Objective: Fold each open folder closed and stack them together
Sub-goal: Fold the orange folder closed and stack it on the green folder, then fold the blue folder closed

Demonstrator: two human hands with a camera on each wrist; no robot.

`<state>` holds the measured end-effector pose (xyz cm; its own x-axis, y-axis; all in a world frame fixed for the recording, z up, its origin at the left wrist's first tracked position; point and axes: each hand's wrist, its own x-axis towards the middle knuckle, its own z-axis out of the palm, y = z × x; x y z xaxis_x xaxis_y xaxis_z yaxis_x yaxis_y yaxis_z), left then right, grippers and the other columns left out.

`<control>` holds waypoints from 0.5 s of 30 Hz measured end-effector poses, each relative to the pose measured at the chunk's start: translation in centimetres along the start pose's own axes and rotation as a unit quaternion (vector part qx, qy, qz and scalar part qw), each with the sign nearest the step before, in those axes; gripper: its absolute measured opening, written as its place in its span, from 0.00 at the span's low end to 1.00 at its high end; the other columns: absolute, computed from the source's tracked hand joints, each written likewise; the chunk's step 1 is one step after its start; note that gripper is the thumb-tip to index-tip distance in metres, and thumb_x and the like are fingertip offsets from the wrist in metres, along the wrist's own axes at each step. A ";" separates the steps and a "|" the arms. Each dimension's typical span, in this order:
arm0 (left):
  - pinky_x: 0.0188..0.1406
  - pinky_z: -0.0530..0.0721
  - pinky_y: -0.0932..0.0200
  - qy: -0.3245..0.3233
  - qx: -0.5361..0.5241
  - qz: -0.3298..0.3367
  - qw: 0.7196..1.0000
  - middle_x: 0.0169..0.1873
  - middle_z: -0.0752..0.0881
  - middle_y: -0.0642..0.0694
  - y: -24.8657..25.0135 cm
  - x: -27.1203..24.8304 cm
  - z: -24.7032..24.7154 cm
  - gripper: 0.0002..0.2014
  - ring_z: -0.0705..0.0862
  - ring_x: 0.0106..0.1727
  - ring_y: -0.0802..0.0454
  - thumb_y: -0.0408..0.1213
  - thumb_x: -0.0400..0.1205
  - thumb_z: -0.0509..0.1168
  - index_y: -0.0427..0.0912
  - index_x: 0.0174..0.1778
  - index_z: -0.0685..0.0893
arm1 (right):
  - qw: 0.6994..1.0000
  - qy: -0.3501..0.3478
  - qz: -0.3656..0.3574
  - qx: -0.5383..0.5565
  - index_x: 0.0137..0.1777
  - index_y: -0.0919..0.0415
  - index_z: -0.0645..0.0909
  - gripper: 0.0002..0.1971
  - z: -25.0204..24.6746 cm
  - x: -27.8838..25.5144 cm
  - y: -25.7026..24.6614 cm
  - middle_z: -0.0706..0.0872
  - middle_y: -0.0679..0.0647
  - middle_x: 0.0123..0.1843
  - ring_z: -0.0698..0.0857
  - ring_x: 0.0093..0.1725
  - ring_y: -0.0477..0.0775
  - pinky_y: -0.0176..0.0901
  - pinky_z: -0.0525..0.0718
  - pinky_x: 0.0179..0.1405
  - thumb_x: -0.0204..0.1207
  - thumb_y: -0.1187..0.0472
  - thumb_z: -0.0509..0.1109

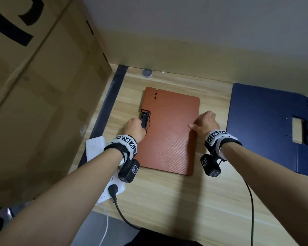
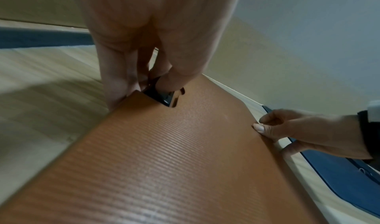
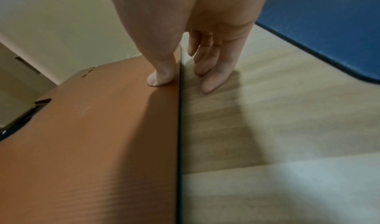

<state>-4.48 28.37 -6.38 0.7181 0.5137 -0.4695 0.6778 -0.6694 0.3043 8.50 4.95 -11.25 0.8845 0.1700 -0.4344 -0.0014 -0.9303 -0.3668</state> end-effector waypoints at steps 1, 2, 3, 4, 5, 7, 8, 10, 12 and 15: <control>0.40 0.78 0.55 -0.005 0.000 -0.001 1.000 0.49 0.88 0.37 0.0 0.0 0.0 0.10 0.80 0.44 0.42 0.27 0.80 0.62 0.34 0.52 0.88 | 1.000 -0.006 0.002 0.005 0.69 0.70 0.65 0.38 -0.2 -0.1 -0.1 0.71 0.65 0.69 0.80 0.64 0.71 0.60 0.80 0.62 0.71 0.48 0.80; 0.41 0.79 0.54 -0.011 -0.001 -0.003 1.000 0.50 0.88 0.37 0.0 -0.1 0.0 0.11 0.80 0.44 0.42 0.27 0.80 0.62 0.35 0.53 0.88 | 1.000 -0.013 -0.002 0.014 0.69 0.69 0.65 0.38 -0.5 -0.1 -0.1 0.71 0.65 0.69 0.81 0.64 0.70 0.60 0.81 0.63 0.70 0.48 0.81; 0.42 0.81 0.53 -0.013 0.000 -0.006 1.000 0.52 0.88 0.37 0.1 -0.1 0.0 0.11 0.81 0.45 0.41 0.27 0.80 0.63 0.36 0.55 0.88 | 0.999 -0.018 -0.008 0.029 0.70 0.67 0.66 0.39 -0.8 0.0 0.3 0.72 0.63 0.69 0.81 0.65 0.67 0.59 0.81 0.65 0.68 0.47 0.81; 0.46 0.84 0.51 -0.006 0.002 -0.010 1.000 0.55 0.86 0.38 0.1 -0.1 -0.1 0.14 0.83 0.49 0.40 0.28 0.79 0.64 0.37 0.60 0.86 | 0.998 -0.018 -0.015 0.051 0.71 0.65 0.66 0.41 -1.3 -0.2 0.8 0.73 0.61 0.70 0.80 0.66 0.64 0.58 0.81 0.67 0.66 0.46 0.82; 0.53 0.85 0.48 0.015 -0.003 -0.011 1.000 0.61 0.83 0.38 0.2 -0.3 -0.3 0.21 0.83 0.56 0.39 0.28 0.78 0.65 0.40 0.68 0.82 | 0.997 -0.011 -0.024 0.070 0.72 0.63 0.67 0.42 -1.9 -0.5 1.7 0.74 0.60 0.70 0.79 0.67 0.61 0.57 0.80 0.69 0.65 0.45 0.83; 0.70 0.78 0.47 0.094 -0.047 0.012 0.994 0.73 0.74 0.39 0.9 -0.7 -0.7 0.34 0.75 0.72 0.40 0.26 0.77 0.67 0.43 0.81 0.67 | 0.997 0.042 -0.051 0.043 0.75 0.61 0.67 0.42 -3.4 -1.3 4.7 0.74 0.59 0.73 0.74 0.72 0.61 0.56 0.75 0.74 0.67 0.43 0.81; 0.74 0.74 0.48 0.131 -0.070 0.035 0.988 0.76 0.71 0.40 1.7 -1.0 -0.8 0.37 0.70 0.77 0.41 0.26 0.78 0.68 0.43 0.83 0.63 | 0.996 0.072 -0.062 -0.002 0.77 0.61 0.66 0.41 -4.3 -1.8 6.7 0.72 0.61 0.75 0.70 0.74 0.63 0.57 0.72 0.76 0.69 0.43 0.78; 0.76 0.72 0.48 0.164 -0.093 0.089 0.978 0.79 0.68 0.42 3.8 -1.5 -0.6 0.37 0.67 0.80 0.44 0.26 0.78 0.67 0.43 0.84 0.62 | 0.991 0.096 -0.045 -0.083 0.80 0.62 0.63 0.41 -5.6 -2.6 11.3 0.65 0.63 0.82 0.62 0.81 0.66 0.59 0.65 0.79 0.74 0.40 0.72; 0.77 0.72 0.48 0.152 -0.108 0.126 0.974 0.80 0.68 0.44 6.2 -1.9 0.6 0.36 0.66 0.81 0.43 0.27 0.79 0.66 0.45 0.83 0.63 | 0.990 0.091 0.013 -0.109 0.84 0.61 0.57 0.41 -6.5 -3.5 15.5 0.56 0.62 0.87 0.54 0.86 0.64 0.60 0.61 0.82 0.78 0.39 0.66; 0.80 0.68 0.46 0.083 -0.133 0.159 0.975 0.80 0.68 0.45 10.1 -2.9 3.7 0.34 0.64 0.83 0.42 0.27 0.80 0.65 0.47 0.82 0.64 | 0.987 0.070 0.090 -0.110 0.86 0.60 0.51 0.40 -7.2 -5.3 20.5 0.48 0.60 0.89 0.48 0.87 0.63 0.62 0.60 0.83 0.81 0.39 0.59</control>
<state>-0.33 18.16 -5.00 0.8992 0.3977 -0.1822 0.4179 -0.6578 0.6266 7.16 -17.33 -10.50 0.9353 -0.0363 -0.3519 -0.0763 -0.9920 -0.1004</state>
